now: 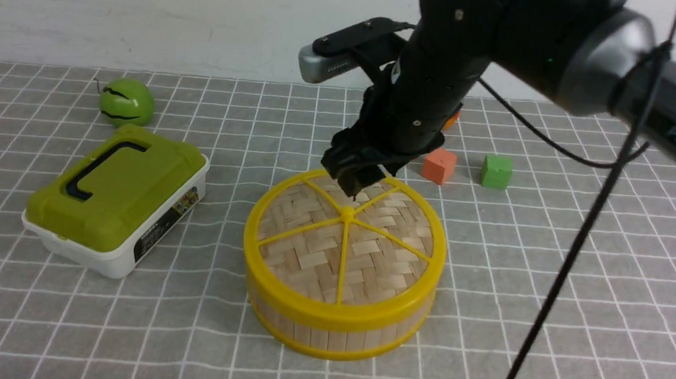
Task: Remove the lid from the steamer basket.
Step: Use the right arm to lift the lid of the steamer, then use the right arm to place the steamer lid on the table
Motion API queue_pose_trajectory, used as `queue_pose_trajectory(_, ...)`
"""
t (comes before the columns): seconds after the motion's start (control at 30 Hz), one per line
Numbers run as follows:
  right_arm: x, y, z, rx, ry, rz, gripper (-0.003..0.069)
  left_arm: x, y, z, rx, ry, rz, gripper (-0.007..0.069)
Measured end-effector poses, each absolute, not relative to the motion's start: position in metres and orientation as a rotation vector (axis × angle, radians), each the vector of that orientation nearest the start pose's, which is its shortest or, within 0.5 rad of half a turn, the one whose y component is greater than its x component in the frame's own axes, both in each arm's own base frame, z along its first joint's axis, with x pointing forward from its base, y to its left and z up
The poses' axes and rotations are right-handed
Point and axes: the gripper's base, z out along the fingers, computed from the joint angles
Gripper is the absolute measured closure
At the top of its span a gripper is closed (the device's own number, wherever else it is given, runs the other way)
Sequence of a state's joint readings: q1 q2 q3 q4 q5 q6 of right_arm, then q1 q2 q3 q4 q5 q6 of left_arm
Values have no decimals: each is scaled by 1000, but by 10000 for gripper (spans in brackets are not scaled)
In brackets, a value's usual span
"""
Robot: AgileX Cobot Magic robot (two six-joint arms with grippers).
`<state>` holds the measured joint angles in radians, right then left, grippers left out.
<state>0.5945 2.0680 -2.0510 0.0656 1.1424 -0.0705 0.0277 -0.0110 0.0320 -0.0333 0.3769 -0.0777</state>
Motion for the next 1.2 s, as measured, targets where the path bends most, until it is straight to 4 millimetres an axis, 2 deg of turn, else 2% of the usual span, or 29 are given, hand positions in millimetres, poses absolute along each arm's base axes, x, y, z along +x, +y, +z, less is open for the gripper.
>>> queue_pose_trajectory(0.1,391,270,293,-824,2538,260,123,53,0,169,-120,1878,-67,386)
queue_pose_trajectory(0.17,394,273,283,-819,2558,257,125,53,0,169,-120,1878,-67,386)
queue_pose_trajectory(0.27,398,275,264,-830,2610,241,168,53,0,169,-120,1878,-67,386)
queue_pose_trajectory(0.37,398,276,261,-829,2626,254,230,53,0,169,-120,1878,-67,386)
queue_pose_trajectory(0.47,396,276,262,-830,2639,265,339,53,0,169,-120,1878,-67,386)
queue_pose_trajectory(0.6,394,278,263,-835,2646,282,561,53,0,169,-120,1878,-67,386)
queue_pose_trajectory(0.63,394,279,264,-835,2645,282,585,53,0,169,-120,1878,-67,386)
queue_pose_trajectory(0.73,394,279,267,-835,2642,287,580,53,0,169,-120,1878,-67,386)
queue_pose_trajectory(0.83,391,277,285,-834,2617,290,579,53,0,169,-120,1878,-67,386)
queue_pose_trajectory(0.9,387,273,314,-819,2547,301,579,53,0,169,-120,1878,-67,386)
queue_pose_trajectory(0.93,387,273,316,-818,2541,299,579,53,0,169,-120,1878,-67,386)
queue_pose_trajectory(0.97,379,266,349,-802,2469,301,579,53,0,169,-120,1878,-67,386)
queue_pose_trajectory(1.07,361,247,406,-769,2334,257,579,53,0,169,-120,1878,-67,386)
queue_pose_trajectory(1.13,349,229,435,-741,2262,180,579,53,0,169,-120,1878,-67,386)
queue_pose_trajectory(1.2,341,216,451,-716,2230,143,579,53,0,169,-120,1878,-67,386)
